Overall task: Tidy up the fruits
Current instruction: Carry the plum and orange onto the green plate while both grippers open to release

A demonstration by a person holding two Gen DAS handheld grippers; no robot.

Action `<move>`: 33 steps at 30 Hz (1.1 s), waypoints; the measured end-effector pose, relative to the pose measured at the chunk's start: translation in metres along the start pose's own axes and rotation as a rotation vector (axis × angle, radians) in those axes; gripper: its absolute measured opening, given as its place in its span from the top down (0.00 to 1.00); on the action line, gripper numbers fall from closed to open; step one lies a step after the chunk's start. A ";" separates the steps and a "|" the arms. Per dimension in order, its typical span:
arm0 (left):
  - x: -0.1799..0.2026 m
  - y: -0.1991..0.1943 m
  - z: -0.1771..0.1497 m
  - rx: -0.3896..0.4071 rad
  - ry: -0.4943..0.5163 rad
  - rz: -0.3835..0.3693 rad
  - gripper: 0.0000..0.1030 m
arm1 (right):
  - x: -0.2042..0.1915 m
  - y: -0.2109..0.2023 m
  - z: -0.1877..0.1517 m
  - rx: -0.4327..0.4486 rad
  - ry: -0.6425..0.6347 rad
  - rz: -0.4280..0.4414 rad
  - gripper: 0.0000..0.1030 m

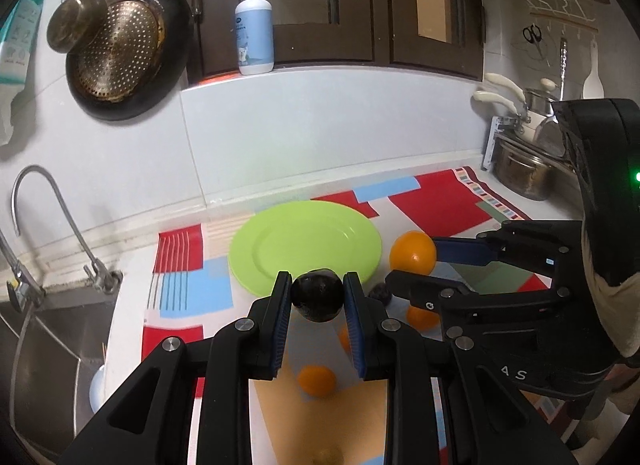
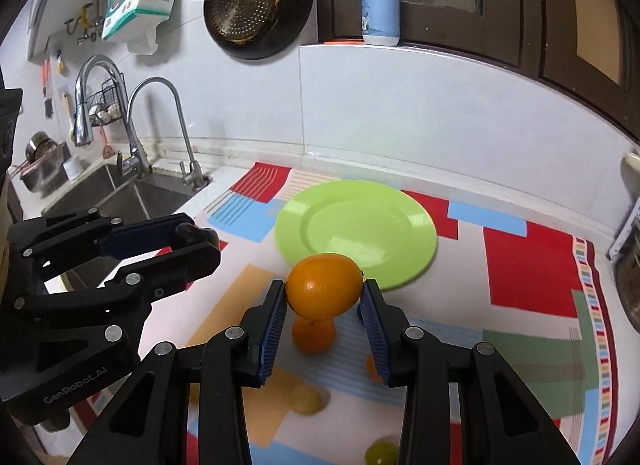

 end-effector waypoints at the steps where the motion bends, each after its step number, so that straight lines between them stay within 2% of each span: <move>1: -0.001 0.003 0.002 -0.003 0.001 -0.001 0.74 | 0.002 0.003 0.002 -0.003 0.002 -0.001 0.62; 15: -0.018 0.065 0.006 -0.052 -0.023 -0.040 0.74 | 0.030 0.060 0.018 -0.068 0.036 0.001 0.62; 33: -0.034 0.127 -0.026 -0.180 -0.070 -0.060 0.74 | 0.047 0.125 -0.019 -0.264 0.080 0.032 0.62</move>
Point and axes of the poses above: each gripper's, at about its wrist camera, not at the fingertips, and y roughly the way its jaws point, x to its right, z to its top, the point moved 10 cm from there along y, roughly the way its jaws point, and after that the axes turned 12 degrees about x, right-handed, at the moved point
